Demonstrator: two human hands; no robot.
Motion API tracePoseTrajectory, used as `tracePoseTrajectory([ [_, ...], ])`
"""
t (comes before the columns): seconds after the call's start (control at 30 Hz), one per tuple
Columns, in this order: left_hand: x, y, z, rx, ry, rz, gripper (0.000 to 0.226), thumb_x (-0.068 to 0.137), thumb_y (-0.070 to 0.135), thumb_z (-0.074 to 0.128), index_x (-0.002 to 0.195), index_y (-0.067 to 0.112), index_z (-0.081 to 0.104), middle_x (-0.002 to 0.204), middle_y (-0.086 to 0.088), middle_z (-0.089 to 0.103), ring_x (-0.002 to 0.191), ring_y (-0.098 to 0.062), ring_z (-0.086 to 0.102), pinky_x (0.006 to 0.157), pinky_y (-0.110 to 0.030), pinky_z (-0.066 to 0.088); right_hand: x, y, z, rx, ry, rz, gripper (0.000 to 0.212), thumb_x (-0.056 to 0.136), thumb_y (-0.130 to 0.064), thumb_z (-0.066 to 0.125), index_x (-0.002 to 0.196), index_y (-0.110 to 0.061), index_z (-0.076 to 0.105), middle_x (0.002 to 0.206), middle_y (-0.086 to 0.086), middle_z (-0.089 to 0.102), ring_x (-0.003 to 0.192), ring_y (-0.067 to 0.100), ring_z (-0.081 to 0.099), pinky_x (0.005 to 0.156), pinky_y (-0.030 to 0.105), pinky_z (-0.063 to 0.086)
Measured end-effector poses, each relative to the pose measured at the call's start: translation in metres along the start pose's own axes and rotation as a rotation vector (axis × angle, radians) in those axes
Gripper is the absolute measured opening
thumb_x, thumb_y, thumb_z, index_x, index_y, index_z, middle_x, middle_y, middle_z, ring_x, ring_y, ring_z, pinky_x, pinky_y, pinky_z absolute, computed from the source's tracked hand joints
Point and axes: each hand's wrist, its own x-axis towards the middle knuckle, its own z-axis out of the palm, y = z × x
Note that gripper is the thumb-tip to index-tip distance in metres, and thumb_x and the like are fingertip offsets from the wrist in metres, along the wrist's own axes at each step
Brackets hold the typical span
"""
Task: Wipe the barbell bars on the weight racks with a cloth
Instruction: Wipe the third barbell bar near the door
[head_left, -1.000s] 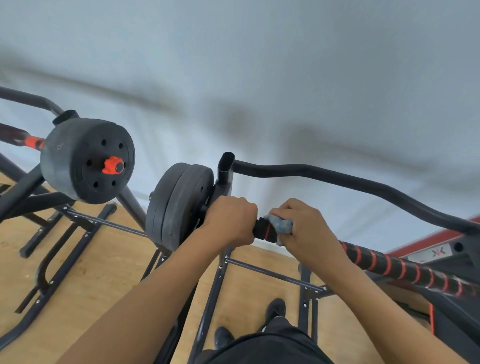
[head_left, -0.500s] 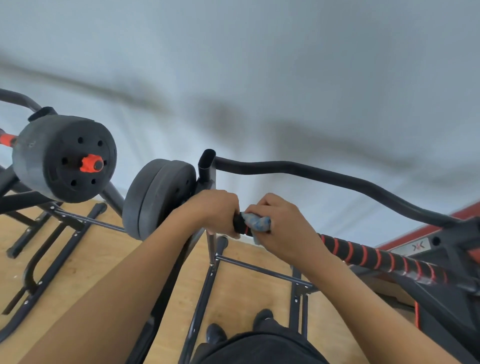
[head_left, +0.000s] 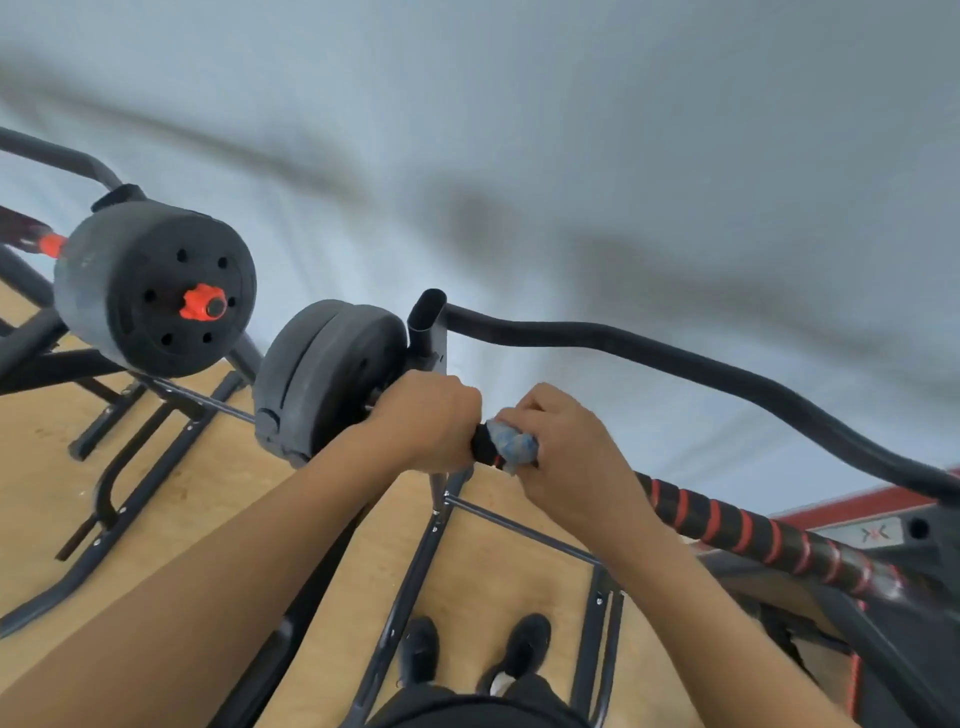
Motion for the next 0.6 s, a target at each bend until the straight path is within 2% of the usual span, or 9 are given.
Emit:
tracePoseTrajectory([
  [0.13, 0.005, -0.001, -0.010, -0.126, -0.100, 0.011, 0.023, 0.089, 0.038, 0.061, 0.074, 0.023, 0.054, 0.070, 0.004, 0.061, 0.059, -0.014, 0.059, 0.051, -0.028, 0.045, -0.015, -0.008, -0.001, 0.082, 0.018, 0.047, 0.026, 0.083, -0.008, 0.073, 0.105, -0.023, 0.075, 0.094, -0.009, 0.054, 0.083, 0.009, 0.053, 0.071, 0.023, 0.050],
  [0.2, 0.001, -0.007, -0.005, -0.139, 0.008, 0.065, 0.021, 0.088, 0.040, 0.061, 0.073, 0.024, 0.058, 0.068, 0.005, 0.061, 0.057, -0.014, 0.059, 0.050, -0.027, 0.041, 0.002, -0.009, -0.005, 0.075, 0.068, 0.114, 0.025, 0.084, -0.007, 0.069, 0.100, -0.025, 0.077, 0.091, -0.007, 0.056, 0.082, 0.009, 0.053, 0.072, 0.021, 0.047],
  [0.27, -0.003, -0.007, 0.009, -0.028, 0.189, 0.122, 0.020, 0.090, 0.038, 0.059, 0.075, 0.025, 0.059, 0.067, 0.006, 0.060, 0.055, -0.017, 0.057, 0.051, -0.027, 0.036, 0.012, -0.013, -0.006, 0.011, 0.061, 0.160, 0.024, 0.085, -0.007, 0.065, 0.096, -0.025, 0.076, 0.087, -0.005, 0.057, 0.082, 0.008, 0.051, 0.072, 0.022, 0.046],
  [0.33, -0.006, -0.001, 0.016, 0.056, 0.266, 0.082, 0.021, 0.092, 0.030, 0.056, 0.072, 0.023, 0.051, 0.064, 0.005, 0.055, 0.053, -0.020, 0.051, 0.053, -0.029, 0.033, 0.009, -0.019, 0.002, -0.029, 0.092, 0.179, 0.024, 0.085, -0.008, 0.065, 0.098, -0.026, 0.075, 0.089, -0.007, 0.055, 0.081, 0.008, 0.050, 0.072, 0.020, 0.045],
  [0.4, -0.005, 0.003, 0.015, 0.066, 0.261, 0.034, 0.027, 0.091, 0.022, 0.054, 0.067, 0.021, 0.043, 0.062, 0.005, 0.048, 0.049, -0.018, 0.044, 0.055, -0.028, 0.040, -0.003, -0.023, 0.012, -0.028, 0.134, 0.190, 0.025, 0.084, -0.008, 0.069, 0.102, -0.024, 0.074, 0.094, -0.008, 0.053, 0.082, 0.009, 0.052, 0.071, 0.019, 0.048],
  [0.47, -0.001, 0.002, 0.008, 0.041, 0.239, 0.033, 0.027, 0.089, 0.021, 0.055, 0.065, 0.022, 0.043, 0.063, 0.003, 0.050, 0.049, -0.017, 0.046, 0.055, -0.029, 0.046, -0.011, -0.023, 0.019, -0.036, 0.181, 0.183, 0.025, 0.085, -0.006, 0.070, 0.105, -0.020, 0.074, 0.096, -0.006, 0.053, 0.083, 0.010, 0.053, 0.070, 0.025, 0.052],
  [0.6, 0.009, -0.005, 0.001, -0.064, 0.127, 0.073, 0.024, 0.091, 0.031, 0.058, 0.072, 0.024, 0.045, 0.072, 0.004, 0.057, 0.057, -0.015, 0.054, 0.052, -0.029, 0.043, -0.023, -0.031, 0.023, -0.091, 0.131, 0.118, 0.030, 0.081, -0.004, 0.072, 0.108, -0.017, 0.075, 0.098, -0.003, 0.055, 0.085, 0.014, 0.054, 0.067, 0.034, 0.055],
])
